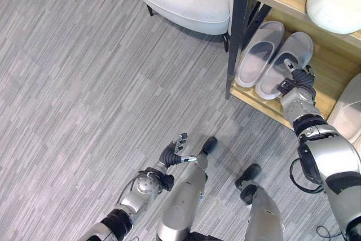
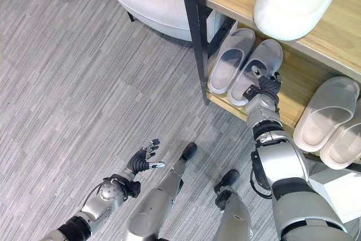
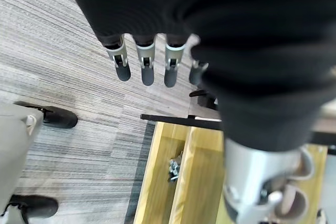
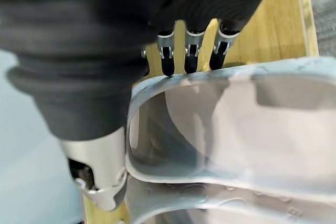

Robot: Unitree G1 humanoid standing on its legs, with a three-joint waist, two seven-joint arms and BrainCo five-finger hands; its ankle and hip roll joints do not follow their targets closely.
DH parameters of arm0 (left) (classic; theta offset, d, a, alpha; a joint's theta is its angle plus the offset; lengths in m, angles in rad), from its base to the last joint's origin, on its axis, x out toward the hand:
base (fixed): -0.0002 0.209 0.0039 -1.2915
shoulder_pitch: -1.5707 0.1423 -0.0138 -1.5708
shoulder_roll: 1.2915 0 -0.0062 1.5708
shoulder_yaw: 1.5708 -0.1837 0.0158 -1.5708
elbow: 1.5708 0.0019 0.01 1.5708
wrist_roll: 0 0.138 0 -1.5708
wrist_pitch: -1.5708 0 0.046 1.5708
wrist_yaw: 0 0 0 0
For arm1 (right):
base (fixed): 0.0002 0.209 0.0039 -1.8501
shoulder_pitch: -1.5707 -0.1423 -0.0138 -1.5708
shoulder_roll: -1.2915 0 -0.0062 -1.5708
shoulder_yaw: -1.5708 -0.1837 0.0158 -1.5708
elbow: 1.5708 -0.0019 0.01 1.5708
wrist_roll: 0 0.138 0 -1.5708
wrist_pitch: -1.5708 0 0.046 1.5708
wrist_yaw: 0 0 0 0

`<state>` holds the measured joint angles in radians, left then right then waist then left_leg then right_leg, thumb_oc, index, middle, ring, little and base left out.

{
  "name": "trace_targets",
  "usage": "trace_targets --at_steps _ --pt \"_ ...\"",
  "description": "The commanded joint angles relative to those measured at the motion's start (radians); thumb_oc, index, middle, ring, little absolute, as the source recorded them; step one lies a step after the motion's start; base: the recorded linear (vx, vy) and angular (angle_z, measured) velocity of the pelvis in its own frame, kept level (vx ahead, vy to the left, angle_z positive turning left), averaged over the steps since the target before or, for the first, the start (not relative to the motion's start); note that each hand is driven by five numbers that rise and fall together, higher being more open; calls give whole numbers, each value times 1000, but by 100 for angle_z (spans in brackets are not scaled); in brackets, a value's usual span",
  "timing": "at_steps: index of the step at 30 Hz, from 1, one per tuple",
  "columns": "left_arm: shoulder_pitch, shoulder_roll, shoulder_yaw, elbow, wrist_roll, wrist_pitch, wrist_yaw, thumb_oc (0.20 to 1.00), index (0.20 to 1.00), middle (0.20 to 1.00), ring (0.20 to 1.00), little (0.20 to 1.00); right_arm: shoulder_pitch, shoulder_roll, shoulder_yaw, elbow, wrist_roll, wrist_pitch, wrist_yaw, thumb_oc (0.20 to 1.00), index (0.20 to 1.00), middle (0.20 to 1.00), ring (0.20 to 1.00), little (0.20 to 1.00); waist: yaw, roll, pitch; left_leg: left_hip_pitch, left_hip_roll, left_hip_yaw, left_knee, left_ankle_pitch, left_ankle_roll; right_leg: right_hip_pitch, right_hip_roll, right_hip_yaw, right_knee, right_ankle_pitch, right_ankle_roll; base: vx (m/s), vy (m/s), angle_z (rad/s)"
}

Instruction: Arrange the slippers neatly on the shoe rack.

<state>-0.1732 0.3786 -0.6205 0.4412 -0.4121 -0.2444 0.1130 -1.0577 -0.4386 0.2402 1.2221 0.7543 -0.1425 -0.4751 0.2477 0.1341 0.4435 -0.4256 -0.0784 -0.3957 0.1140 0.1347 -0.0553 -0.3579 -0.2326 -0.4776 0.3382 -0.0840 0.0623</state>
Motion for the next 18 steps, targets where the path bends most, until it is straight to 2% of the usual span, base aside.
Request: trace_targets --at_steps 1,4,7,8,9,10,12,14,18 --pt "-26 27 2 -21 36 -15 56 1000 1000 1000 1000 1000 6 44 11 -153 -311 -6 -96 1000 1000 1000 1000 1000 12 -83 6 107 -31 36 33 -247 65 204 47 47 -148 -143 -1 -22 8 -19" --pt "-12 27 30 -25 48 -12 78 1000 1000 1000 1000 1000 87 63 9 -282 -417 8 -142 1000 1000 1000 1000 1000 -25 -103 -21 120 -28 50 22 -235 71 220 54 48 -185 -111 -1 -54 30 -27" --pt "29 13 81 -6 70 -2 91 1000 1000 1000 1000 1000 256 106 21 -477 -557 38 -143 1000 1000 1000 1000 1000 -74 -132 -80 170 -15 88 -18 -234 77 270 79 77 -271 -71 7 -9 10 -25" --pt "32 13 81 -6 71 -2 91 1000 1000 1000 1000 1000 260 107 21 -481 -558 40 -144 1000 1000 1000 1000 1000 -73 -132 -81 172 -14 89 -20 -234 77 272 80 78 -275 -68 7 25 -15 -29" --pt "52 -6 103 26 89 4 99 1000 1000 1000 1000 1000 353 133 33 -547 -612 53 -119 1000 1000 1000 1000 1000 -99 -146 -113 206 -6 111 -46 -233 82 297 89 97 -307 -49 11 16 -8 -58" --pt "54 -6 103 26 90 4 100 1000 1000 1000 1000 1000 357 134 34 -551 -613 55 -119 1000 1000 1000 1000 1000 -98 -146 -114 209 -5 112 -50 -232 82 299 89 98 -311 -47 11 29 -12 -64" --pt "72 -38 140 101 107 20 99 1000 1000 1000 1000 1000 507 162 60 -625 -650 64 -45 1000 1000 1000 1000 1000 -133 -163 -174 278 11 153 -103 -228 91 344 100 128 -366 -21 18 26 -17 -49" --pt "74 -44 147 118 116 22 98 1000 1000 1000 1000 1000 548 160 67 -653 -655 65 -22 1000 1000 1000 1000 1000 -143 -164 -187 300 14 163 -118 -228 92 361 102 135 -383 -13 21 19 -6 -41" --pt "68 -55 151 146 184 38 73 1000 1000 1000 1000 1000 716 129 89 -781 -633 29 103 1000 1000 1000 1000 1000 -185 -168 -234 361 29 206 -158 -232 97 396 110 167 -425 4 30 12 -5 -22"
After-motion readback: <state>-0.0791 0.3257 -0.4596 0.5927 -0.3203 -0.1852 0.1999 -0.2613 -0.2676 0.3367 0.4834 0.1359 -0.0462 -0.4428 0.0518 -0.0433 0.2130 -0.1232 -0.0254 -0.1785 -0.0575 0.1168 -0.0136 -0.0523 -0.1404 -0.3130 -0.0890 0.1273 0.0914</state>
